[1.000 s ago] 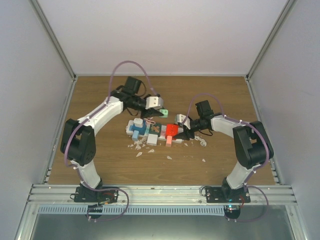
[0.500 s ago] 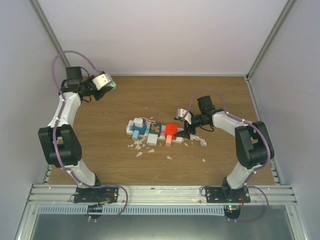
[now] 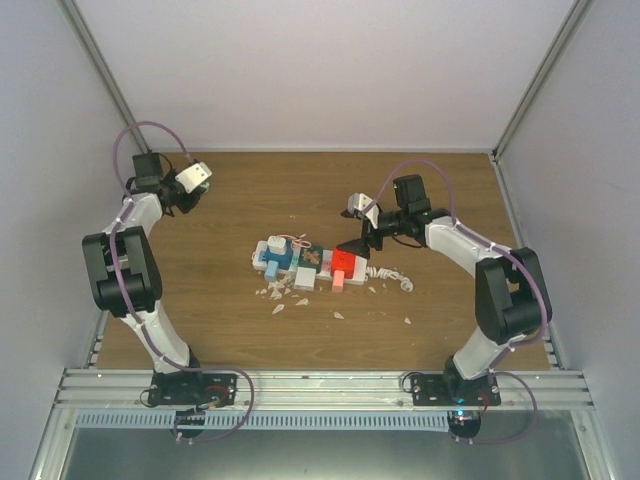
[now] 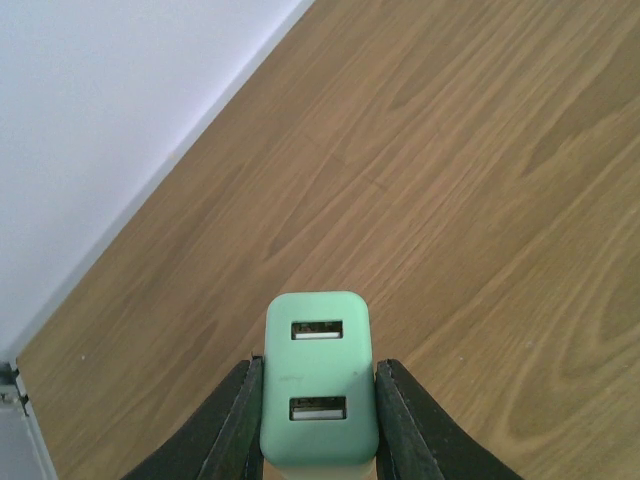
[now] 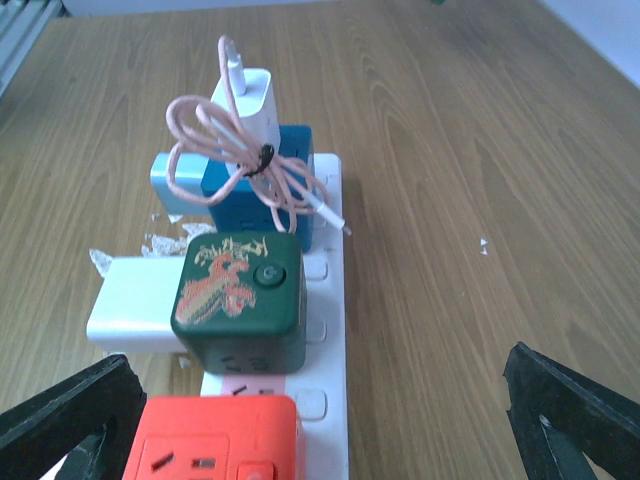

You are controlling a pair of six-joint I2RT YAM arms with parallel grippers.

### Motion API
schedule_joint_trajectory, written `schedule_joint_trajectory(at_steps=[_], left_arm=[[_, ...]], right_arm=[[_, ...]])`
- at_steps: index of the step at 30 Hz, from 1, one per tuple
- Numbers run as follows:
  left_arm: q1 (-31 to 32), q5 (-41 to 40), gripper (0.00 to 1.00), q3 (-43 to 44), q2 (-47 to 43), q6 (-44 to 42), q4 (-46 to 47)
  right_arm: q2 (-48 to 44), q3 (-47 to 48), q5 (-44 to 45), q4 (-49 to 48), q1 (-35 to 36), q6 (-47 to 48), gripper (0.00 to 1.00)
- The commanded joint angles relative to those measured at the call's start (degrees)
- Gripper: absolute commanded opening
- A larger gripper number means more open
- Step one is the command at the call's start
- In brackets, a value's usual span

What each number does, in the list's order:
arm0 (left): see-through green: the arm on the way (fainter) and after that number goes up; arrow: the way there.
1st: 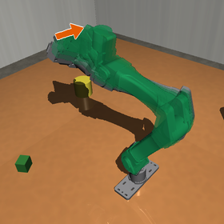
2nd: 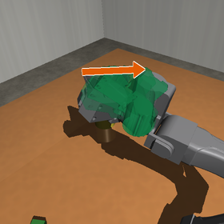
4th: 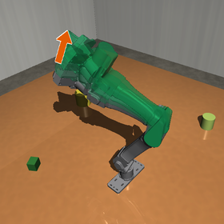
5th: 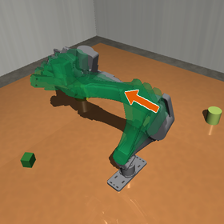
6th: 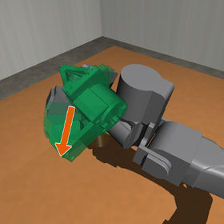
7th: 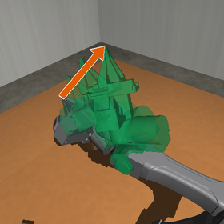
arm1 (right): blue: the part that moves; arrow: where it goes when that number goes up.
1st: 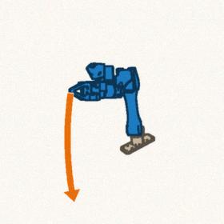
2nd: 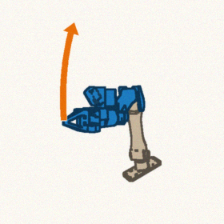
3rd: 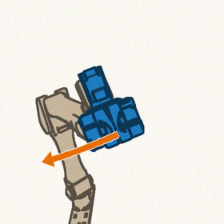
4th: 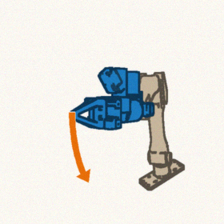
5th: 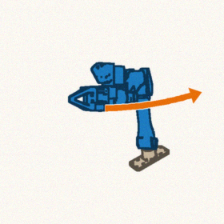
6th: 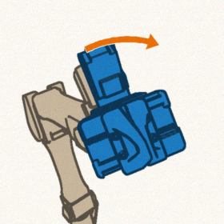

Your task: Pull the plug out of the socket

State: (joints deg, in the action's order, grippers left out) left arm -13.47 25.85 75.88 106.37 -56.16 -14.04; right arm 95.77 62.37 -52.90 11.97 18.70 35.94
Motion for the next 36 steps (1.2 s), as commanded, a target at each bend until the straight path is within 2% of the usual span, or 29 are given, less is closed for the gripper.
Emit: schedule_joint_trajectory(at_steps=[1, 6, 9, 13, 19, 21, 25, 30, 36], left_arm=[[3.3, -5.4, 0.18, -4.7, 1.4, 0.7, 9.6], [5.7, -8.4, 0.19, -7.3, 3.2, 3.1, 13.5], [6.9, -9.9, 0.24, -8.7, 3.8, 3.4, 13.9], [7.9, -9.0, 0.42, -9.7, 3.5, 3.2, 11.8], [7.7, -3.0, 0.69, -6.8, 1.0, 1.7, -0.5], [7.3, 0.7, 0.75, -5.5, -0.5, 0.6, -4.9], [6.0, 14.9, 0.8, -2.5, -4.1, -7.1, -17.2], [6.0, 29.7, 0.79, -1.1, -6.5, -19.8, -31.7], [6.7, 37.5, 0.76, 4.1, -2.0, -33.4, -45.2]], right_arm=[[-0.8, 1.0, 1.1, -4.8, 2.0, -5.1, 1.0], [-1.0, -1.7, 3.8, -8.3, 3.7, -6.5, 1.0], [-1.2, -3.0, 4.3, -10.8, 4.7, -8.0, 1.0], [-1.2, -4.0, 4.6, -11.8, 6.0, -8.0, 1.0], [-1.6, -5.1, 4.3, -13.9, 6.4, -7.8, 1.0], [-1.7, -5.5, 4.1, -15.0, 6.4, -7.6, 1.0], [-1.8, -7.0, 3.6, -19.6, 6.7, -9.5, 1.0], [-1.2, -9.0, 3.1, -24.6, 8.1, -11.0, 1.0], [0.5, -8.1, 3.9, -26.0, 11.0, -11.2, 1.0]])
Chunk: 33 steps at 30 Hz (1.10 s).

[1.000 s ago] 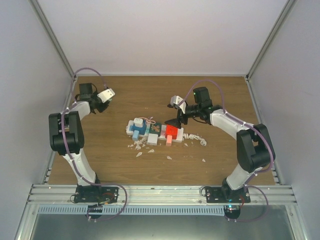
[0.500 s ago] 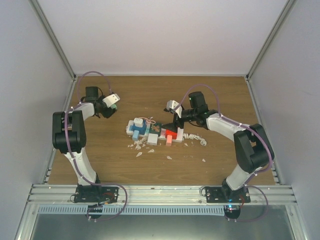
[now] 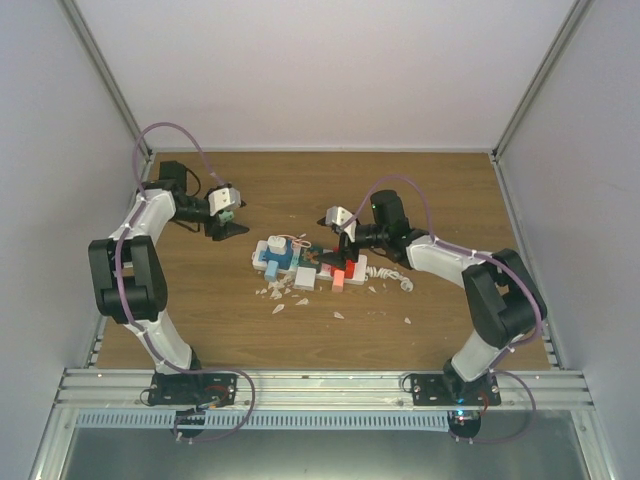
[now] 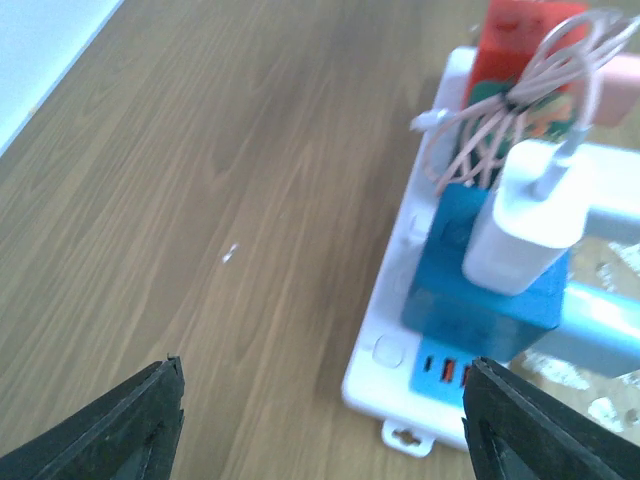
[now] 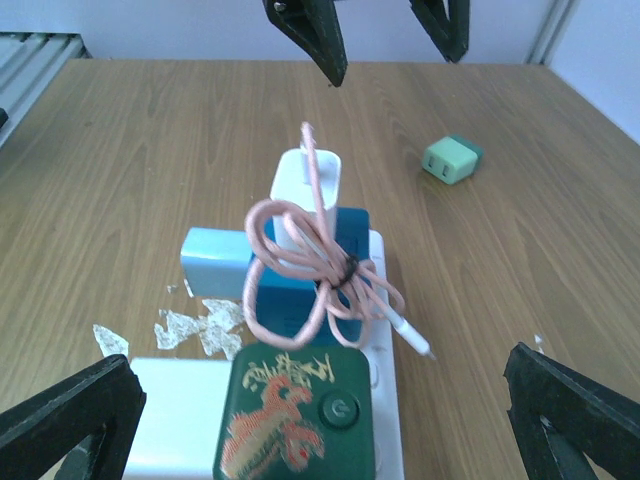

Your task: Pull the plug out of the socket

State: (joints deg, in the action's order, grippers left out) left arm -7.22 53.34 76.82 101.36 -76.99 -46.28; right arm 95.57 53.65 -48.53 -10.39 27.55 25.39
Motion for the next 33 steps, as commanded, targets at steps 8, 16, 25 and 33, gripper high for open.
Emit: schedule_joint_trajectory(at_steps=[8, 16, 25, 33], left_arm=[[3.1, 9.9, 0.7, 0.3, 1.2, -13.8, -9.7], [8.6, 6.6, 0.71, -3.9, -2.2, -10.9, -3.3], [13.4, 2.3, 0.75, -8.4, -6.6, 0.0, 7.7], [14.0, 2.8, 0.63, -6.7, -4.1, 3.3, 6.0]], right_arm=[[5.1, 5.9, 4.3, -3.6, 6.9, -1.7, 1.0], [6.6, 7.8, 7.5, -2.9, 8.7, -2.2, 0.99], [-2.6, 4.8, 7.6, 6.7, 4.8, -1.0, 0.95], [-7.2, 5.0, 1.0, 21.0, 7.1, 7.2, 0.64]])
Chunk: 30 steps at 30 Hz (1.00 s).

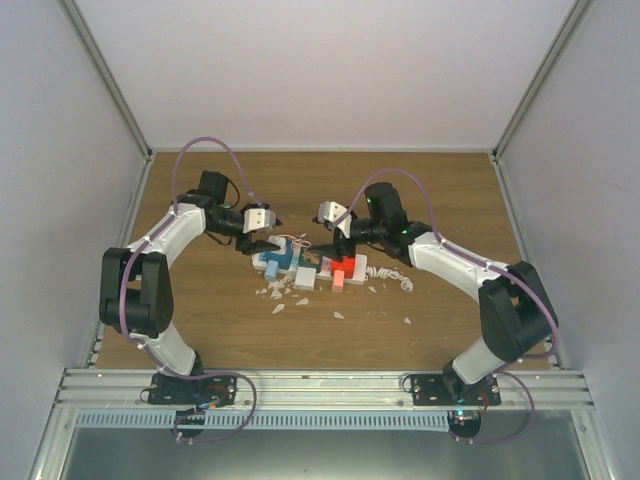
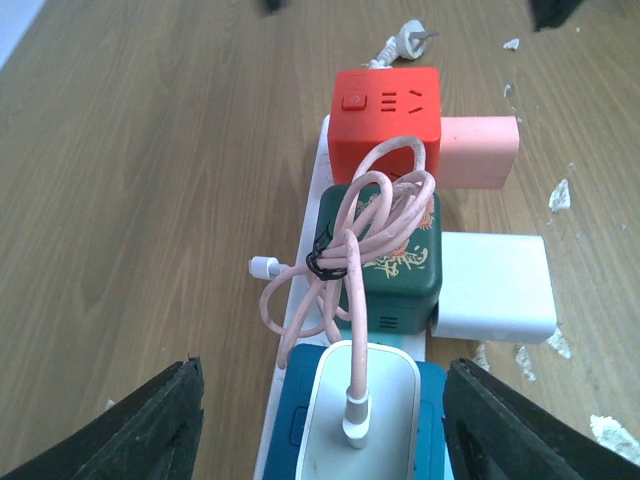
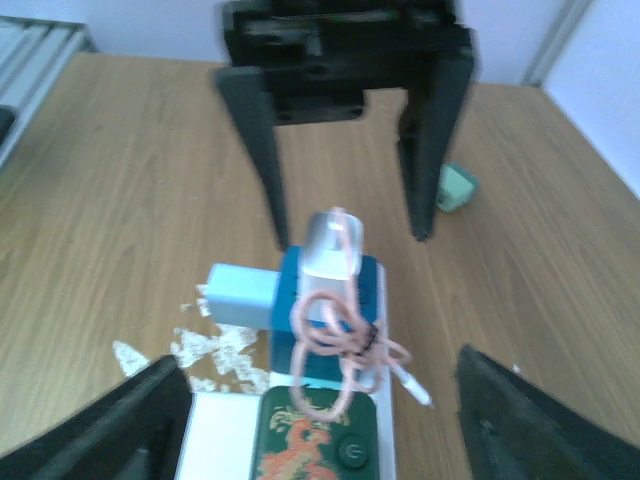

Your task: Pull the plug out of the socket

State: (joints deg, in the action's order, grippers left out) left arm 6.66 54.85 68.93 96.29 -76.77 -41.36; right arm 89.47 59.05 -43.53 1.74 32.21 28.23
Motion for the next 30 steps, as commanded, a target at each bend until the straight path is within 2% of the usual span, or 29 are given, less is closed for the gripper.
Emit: schedule_joint_trajectory(at_steps=[1, 6, 18, 24, 27, 30], left_arm=[[0.1, 1.6, 0.62, 1.0, 0.9, 3.8, 1.6], [0.0, 1.4, 0.63, 0.2, -0.2, 5.4, 3.3], [0.1, 0.0, 0.59, -1.9, -2.0, 1.6, 1.6], [0.1, -0.2, 0.49, -1.6, -1.2, -1.2, -0.3], [0.1, -0.7, 0.48, -1.7, -1.2, -2.3, -0.8], [0.2, -1.1, 0.48, -1.9, -1.2, -3.2, -1.2]], right_arm=[[-1.0, -0.4, -3.1, 9.3, 3.8, 4.5, 0.61], [3.0, 1.3, 1.6, 8.1, 9.4, 2.7, 0.59], [12.4, 8.0, 12.7, 3.8, 7.9, -3.0, 0.61], [16.9, 10.3, 14.2, 1.7, 7.7, -3.3, 0.63], [18.5, 10.7, 14.8, 0.7, 7.7, -3.6, 0.64], [19.7, 11.3, 15.4, -0.1, 7.9, -4.1, 0.68]])
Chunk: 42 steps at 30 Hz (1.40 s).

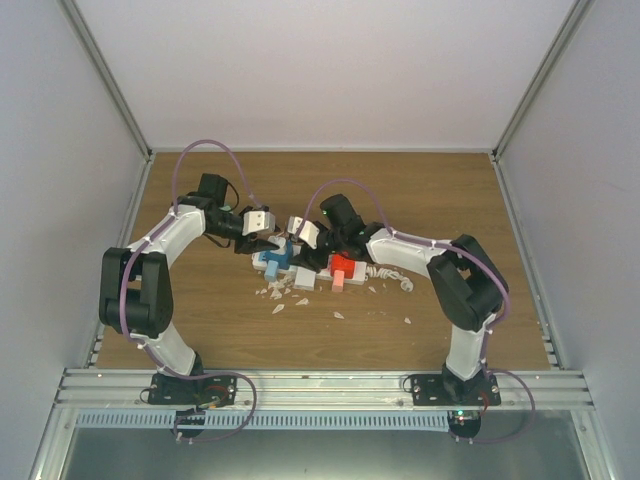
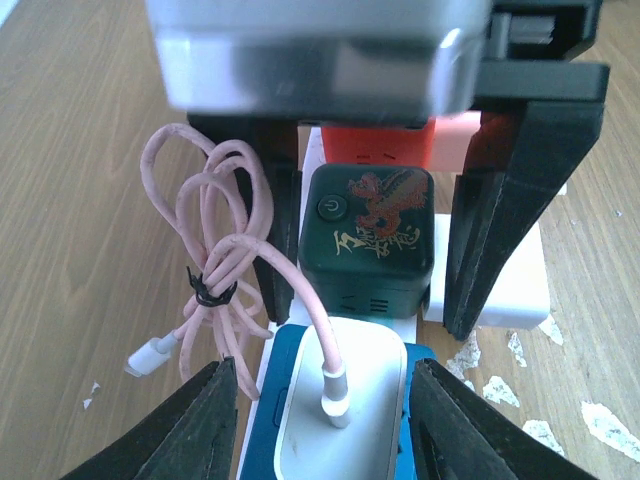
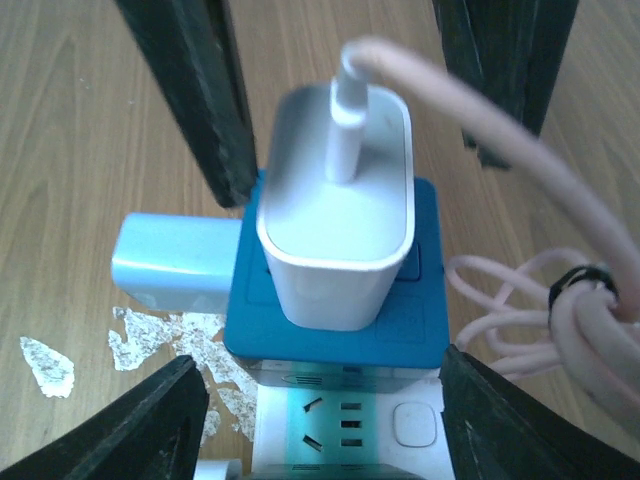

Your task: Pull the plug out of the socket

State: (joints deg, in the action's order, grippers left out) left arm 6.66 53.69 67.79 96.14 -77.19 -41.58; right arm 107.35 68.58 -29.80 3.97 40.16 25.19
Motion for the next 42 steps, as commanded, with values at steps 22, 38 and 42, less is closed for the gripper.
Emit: schedule_joint_trajectory(at_steps=[22, 38, 42], left_arm=[[0.6, 1.7, 0.19, -1.2, 0.6, -3.3, -1.2], [-0.1, 12.8, 0.07, 6.0, 0.9, -2.8, -8.7], [-0.2, 12.9, 0.06, 5.1, -0.8, -2.8, -6.7]], right_arm=[[5.5, 1.9, 0.4, -8.8, 0.3, -1.4, 0.69], [5.2, -0.3, 1.5, -7.9, -1.0, -0.1, 0.39], [5.2, -0.6, 1.9, -7.8, -1.1, -0.3, 0.36]])
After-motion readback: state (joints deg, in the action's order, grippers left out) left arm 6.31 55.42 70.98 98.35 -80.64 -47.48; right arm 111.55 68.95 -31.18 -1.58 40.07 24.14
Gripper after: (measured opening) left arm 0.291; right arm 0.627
